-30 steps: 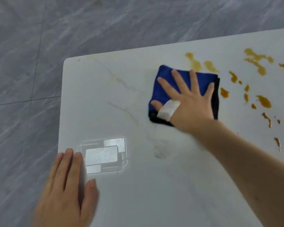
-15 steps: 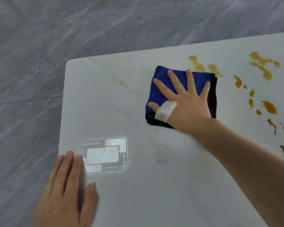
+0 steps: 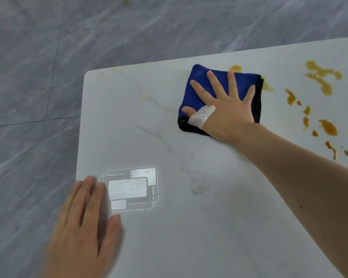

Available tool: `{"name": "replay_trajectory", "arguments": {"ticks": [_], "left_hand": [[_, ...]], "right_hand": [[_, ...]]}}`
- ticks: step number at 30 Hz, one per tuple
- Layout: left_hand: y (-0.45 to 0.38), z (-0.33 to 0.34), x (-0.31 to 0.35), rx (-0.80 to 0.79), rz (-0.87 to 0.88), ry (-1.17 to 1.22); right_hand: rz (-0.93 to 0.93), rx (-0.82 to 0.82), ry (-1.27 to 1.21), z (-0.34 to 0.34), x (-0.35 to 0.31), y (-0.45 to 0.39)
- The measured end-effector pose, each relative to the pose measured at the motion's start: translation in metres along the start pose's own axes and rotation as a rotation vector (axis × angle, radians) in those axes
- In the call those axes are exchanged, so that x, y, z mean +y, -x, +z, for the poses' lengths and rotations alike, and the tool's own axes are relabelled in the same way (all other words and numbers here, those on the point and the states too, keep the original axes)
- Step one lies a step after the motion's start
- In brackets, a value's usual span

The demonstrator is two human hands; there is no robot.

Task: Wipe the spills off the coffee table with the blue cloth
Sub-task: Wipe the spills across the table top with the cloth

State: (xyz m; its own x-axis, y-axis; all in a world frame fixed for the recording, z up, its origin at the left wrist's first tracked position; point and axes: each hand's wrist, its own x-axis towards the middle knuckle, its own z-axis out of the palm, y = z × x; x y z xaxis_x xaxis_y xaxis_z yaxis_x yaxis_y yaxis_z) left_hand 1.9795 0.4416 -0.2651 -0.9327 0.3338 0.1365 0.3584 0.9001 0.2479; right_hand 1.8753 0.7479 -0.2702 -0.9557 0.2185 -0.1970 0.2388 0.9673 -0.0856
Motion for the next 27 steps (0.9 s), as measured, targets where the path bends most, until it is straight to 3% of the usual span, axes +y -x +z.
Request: {"name": "replay_trajectory", "arguments": {"ticks": [9,20,27], "left_hand": [[-0.052,0.021,0.073,0.011,0.232,0.004],[-0.064,0.047,0.096,-0.008,0.216,-0.025],[-0.066,0.045,0.096,-0.011,0.211,0.004]], "right_hand": [[-0.006,-0.006,0.018,0.001,0.0,-0.001],[-0.054,0.027,0.016,-0.002,0.016,-0.033],[0.249,0.001,-0.038,-0.014,0.083,-0.034]]}}
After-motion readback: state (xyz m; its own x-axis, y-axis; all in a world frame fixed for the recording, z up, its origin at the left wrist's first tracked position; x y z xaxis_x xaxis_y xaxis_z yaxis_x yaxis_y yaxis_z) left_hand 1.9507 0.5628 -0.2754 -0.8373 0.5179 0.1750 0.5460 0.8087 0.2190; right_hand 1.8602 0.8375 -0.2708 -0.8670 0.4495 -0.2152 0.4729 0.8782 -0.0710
